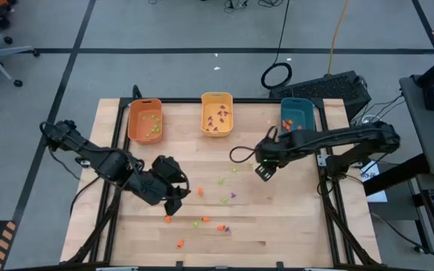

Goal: Sort Halloween decoration
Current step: Put the green spider toy into the orange bin

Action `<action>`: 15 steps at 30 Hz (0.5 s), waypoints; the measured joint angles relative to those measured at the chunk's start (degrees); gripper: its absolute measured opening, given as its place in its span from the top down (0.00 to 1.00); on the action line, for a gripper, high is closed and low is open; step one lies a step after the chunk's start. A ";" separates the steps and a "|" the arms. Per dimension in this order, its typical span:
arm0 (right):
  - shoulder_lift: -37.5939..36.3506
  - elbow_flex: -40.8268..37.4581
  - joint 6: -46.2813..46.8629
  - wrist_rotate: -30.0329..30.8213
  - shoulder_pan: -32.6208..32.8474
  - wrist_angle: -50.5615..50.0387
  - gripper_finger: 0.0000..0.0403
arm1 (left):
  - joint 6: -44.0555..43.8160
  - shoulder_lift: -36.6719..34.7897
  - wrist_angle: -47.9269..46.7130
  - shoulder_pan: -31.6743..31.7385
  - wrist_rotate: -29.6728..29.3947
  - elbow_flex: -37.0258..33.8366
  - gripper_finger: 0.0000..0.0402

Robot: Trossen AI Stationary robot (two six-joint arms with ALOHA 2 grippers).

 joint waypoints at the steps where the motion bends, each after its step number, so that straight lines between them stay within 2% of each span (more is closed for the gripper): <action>1: 1.52 0.00 0.07 -0.03 -0.05 -0.20 0.53 | -0.05 0.00 -0.14 -0.06 -0.43 0.00 0.53; 7: 9.99 0.00 1.41 -0.20 -0.13 1.24 0.53 | -0.05 0.02 -0.09 -0.49 1.14 0.00 0.53; 15: 18.65 -0.02 -3.31 -1.59 -1.94 0.89 0.53 | -0.08 0.02 -4.62 -1.91 1.04 0.00 0.53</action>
